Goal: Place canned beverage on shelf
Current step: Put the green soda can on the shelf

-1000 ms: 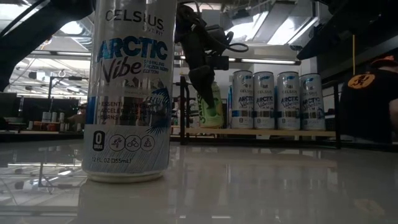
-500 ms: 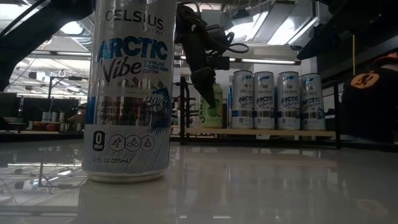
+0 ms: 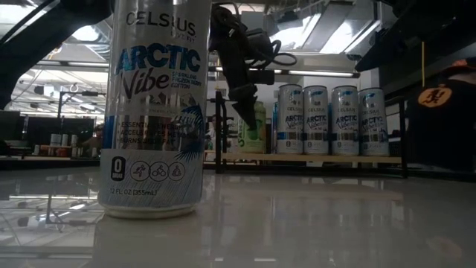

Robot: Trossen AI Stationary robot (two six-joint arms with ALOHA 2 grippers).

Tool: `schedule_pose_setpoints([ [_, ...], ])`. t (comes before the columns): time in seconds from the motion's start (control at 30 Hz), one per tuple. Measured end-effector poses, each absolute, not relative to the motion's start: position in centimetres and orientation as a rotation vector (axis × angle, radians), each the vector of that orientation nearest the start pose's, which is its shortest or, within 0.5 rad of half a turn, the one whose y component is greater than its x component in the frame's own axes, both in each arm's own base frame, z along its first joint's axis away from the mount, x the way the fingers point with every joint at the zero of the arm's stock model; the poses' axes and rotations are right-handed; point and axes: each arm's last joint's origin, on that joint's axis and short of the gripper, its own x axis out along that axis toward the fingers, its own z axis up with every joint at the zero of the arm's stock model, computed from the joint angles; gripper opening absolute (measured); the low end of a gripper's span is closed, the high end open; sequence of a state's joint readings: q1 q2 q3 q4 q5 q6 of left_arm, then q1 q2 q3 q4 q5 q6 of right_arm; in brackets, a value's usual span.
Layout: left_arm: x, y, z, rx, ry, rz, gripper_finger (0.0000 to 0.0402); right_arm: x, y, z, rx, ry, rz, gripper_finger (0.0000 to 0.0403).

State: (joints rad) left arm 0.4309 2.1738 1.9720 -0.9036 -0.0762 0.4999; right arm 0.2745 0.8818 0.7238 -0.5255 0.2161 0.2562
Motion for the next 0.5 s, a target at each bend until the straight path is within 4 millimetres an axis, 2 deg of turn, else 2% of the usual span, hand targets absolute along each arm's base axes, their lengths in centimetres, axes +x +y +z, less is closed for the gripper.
schedule_pose_setpoints([
  [0.3,42.2,19.6,24.4,0.252,1.184,0.182,0.0384,17.3,4.2,26.7,0.081,0.665,-0.029,0.0386],
  [0.5,42.4,19.2,25.7,0.267,1.15,0.186,0.0384,17.3,4.2,26.7,0.081,0.665,-0.029,0.0386],
])
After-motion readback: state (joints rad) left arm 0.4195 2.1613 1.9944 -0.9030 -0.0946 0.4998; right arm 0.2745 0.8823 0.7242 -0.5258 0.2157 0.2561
